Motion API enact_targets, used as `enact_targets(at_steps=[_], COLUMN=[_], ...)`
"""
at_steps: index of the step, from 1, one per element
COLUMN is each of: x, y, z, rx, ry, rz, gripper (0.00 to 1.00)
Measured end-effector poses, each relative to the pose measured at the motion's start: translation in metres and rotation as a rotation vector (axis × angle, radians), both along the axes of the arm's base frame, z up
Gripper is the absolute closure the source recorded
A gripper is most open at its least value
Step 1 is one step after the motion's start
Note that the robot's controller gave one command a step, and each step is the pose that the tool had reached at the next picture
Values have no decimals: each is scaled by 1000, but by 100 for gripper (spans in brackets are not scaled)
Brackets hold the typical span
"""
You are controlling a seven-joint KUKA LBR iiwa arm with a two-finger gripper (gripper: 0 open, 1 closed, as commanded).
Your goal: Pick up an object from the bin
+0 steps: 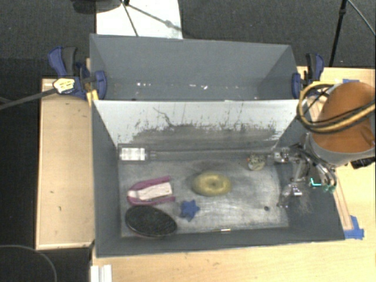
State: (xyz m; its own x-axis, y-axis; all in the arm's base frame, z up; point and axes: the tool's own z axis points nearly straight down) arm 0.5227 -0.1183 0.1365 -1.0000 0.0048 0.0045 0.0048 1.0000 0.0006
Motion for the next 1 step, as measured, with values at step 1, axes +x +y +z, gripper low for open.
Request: enact_targets(at_steps=[1], x=[9], y=[80], z=[-65], rx=[4], ry=[-3], rz=[270], gripper=[0])
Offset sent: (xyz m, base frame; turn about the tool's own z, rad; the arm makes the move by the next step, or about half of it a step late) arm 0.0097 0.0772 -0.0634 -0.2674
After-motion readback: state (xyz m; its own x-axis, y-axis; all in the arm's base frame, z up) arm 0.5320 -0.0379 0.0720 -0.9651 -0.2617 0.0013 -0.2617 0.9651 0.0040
